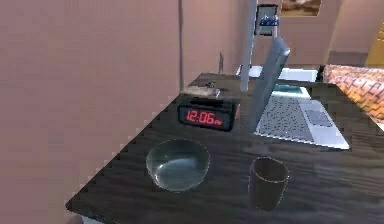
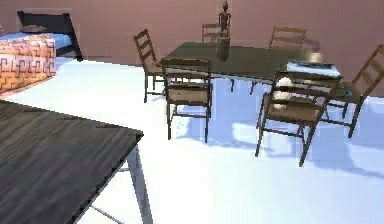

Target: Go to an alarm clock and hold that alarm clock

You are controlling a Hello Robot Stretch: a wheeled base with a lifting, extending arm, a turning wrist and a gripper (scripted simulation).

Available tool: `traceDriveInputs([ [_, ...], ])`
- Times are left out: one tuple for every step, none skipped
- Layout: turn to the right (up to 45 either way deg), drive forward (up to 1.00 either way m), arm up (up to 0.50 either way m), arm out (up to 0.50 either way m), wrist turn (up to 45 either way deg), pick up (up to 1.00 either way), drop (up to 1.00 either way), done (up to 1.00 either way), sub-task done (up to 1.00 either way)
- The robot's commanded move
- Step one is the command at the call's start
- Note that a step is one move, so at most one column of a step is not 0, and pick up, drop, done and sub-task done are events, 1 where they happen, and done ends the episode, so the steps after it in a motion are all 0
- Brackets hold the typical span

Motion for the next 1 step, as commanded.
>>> traceDriveInputs([
  [45.0, 0.0, 0.0, 0.0, 0.0, 0.0, 0.0, 0.0, 0.0],
])
